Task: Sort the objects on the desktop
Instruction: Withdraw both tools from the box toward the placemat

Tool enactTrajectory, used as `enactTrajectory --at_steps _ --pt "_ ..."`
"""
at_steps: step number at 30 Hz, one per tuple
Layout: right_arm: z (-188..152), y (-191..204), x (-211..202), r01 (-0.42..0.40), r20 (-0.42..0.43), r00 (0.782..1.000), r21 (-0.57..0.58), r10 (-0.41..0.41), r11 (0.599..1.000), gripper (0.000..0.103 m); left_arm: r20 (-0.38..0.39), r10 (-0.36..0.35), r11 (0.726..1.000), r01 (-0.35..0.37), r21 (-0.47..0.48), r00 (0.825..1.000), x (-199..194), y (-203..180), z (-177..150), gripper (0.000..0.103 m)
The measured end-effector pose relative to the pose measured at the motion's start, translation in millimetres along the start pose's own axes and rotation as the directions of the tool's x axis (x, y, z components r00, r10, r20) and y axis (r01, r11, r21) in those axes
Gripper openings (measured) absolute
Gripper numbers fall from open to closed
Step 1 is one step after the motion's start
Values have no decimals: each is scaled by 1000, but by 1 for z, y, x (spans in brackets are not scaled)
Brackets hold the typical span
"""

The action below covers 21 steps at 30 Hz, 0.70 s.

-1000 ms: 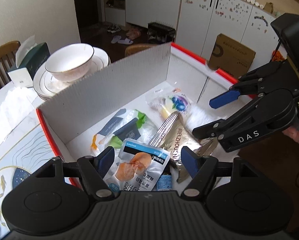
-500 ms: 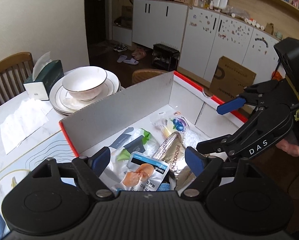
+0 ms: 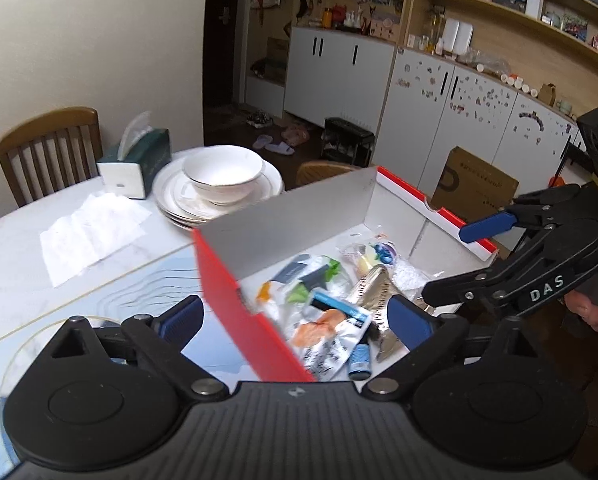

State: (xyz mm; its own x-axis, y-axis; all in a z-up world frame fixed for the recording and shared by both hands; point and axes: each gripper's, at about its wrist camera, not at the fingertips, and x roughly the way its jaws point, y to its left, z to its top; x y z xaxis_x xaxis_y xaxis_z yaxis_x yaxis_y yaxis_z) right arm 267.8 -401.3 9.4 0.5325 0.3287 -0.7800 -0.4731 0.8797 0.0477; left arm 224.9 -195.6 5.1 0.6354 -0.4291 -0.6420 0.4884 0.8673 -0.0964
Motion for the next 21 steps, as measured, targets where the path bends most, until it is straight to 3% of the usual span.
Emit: enactTrajectory --at_steps 21 --pt "-1 183 12 -11 0 1000 28 11 1000 100 6 66 998 -66 1 998 -85 149 -65 102"
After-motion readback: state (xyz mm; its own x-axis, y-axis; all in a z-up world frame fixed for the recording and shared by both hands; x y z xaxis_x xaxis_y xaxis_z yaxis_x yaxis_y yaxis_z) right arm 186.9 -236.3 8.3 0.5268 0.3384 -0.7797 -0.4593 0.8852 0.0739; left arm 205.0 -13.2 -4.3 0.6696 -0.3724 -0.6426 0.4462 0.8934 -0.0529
